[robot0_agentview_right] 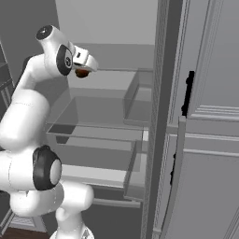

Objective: Place one bell pepper and one fish in each tupperware on the nearby counter, to pack two identical lunches.

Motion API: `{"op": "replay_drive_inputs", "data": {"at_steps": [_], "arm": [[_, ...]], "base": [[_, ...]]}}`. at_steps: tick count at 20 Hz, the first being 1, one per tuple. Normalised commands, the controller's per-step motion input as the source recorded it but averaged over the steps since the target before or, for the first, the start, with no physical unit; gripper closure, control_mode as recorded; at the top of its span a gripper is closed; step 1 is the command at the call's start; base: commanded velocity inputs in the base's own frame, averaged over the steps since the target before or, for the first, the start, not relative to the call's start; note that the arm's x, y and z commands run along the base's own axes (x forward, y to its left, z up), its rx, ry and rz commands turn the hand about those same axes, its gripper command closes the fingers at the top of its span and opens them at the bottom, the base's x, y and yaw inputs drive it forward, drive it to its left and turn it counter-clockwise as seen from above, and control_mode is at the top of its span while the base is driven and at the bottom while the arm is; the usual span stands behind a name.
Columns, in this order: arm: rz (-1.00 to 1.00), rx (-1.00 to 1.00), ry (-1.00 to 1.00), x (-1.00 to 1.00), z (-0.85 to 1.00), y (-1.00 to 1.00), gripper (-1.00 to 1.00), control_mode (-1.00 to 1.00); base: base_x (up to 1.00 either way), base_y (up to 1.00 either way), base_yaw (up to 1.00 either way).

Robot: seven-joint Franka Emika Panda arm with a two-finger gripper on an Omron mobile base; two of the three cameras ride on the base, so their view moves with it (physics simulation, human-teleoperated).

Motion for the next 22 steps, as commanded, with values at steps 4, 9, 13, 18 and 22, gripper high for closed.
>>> {"op": "replay_drive_inputs", "data": {"at_steps": [4,9,13,18,22], "arm": [[-0.02,-0.01,-0.01,-1.00,0.00,-0.05,1.00,-1.00],[-0.01,0.00,-0.11,-1.00,0.00,-0.06,1.00,-1.00],[0.00,0.00,-0.07,-1.00,-0.02,-0.09,1.00,-1.00],[0.00,0.00,0.00,-1.00,-0.15,0.00,1.00,-1.00],[0.00,0.00,0.00,-0.94,-0.01,0.00,1.00,-1.00]], "base": [[0.00,0.00,0.00],[0.00,0.00,0.00],[0.00,0.00,0.00],[0.00,0.00,0.00],[0.00,0.00,0.00]]}}
